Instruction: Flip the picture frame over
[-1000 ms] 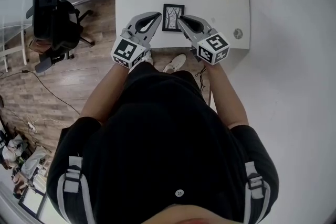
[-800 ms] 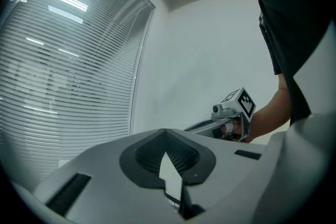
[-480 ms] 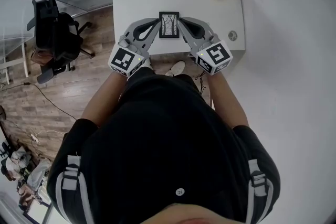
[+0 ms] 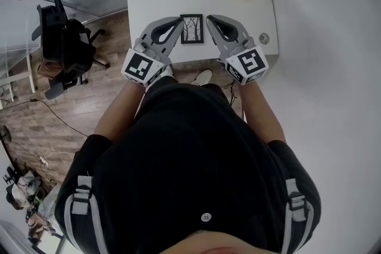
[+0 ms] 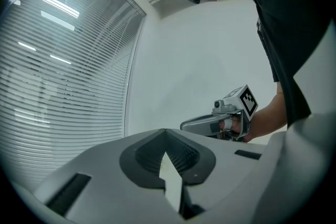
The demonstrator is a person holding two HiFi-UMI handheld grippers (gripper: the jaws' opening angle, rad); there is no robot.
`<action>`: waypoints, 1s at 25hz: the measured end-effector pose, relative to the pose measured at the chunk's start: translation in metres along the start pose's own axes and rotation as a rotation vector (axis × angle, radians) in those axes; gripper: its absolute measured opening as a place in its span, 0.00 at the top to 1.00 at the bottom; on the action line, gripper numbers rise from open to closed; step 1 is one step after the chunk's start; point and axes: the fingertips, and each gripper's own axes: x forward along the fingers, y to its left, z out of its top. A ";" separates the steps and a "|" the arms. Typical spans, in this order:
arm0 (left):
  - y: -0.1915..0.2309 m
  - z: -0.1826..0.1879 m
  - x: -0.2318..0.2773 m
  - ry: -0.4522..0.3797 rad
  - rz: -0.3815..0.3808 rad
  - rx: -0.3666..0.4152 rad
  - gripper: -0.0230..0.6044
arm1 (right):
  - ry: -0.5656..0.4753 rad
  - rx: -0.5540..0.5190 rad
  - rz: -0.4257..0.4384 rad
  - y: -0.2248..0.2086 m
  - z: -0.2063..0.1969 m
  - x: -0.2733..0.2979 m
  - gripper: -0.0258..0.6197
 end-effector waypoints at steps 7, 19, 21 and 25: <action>0.008 0.013 0.010 -0.033 0.014 0.004 0.96 | -0.022 -0.022 -0.048 -0.015 0.011 -0.001 0.94; 0.020 0.012 0.016 -0.030 0.038 0.009 0.96 | -0.022 -0.010 -0.091 -0.030 0.008 -0.004 0.94; 0.022 0.011 0.016 -0.023 0.040 0.011 0.96 | -0.021 -0.005 -0.094 -0.031 0.008 -0.004 0.94; 0.026 0.012 0.016 -0.028 0.046 0.004 0.96 | -0.022 -0.001 -0.095 -0.032 0.008 -0.001 0.94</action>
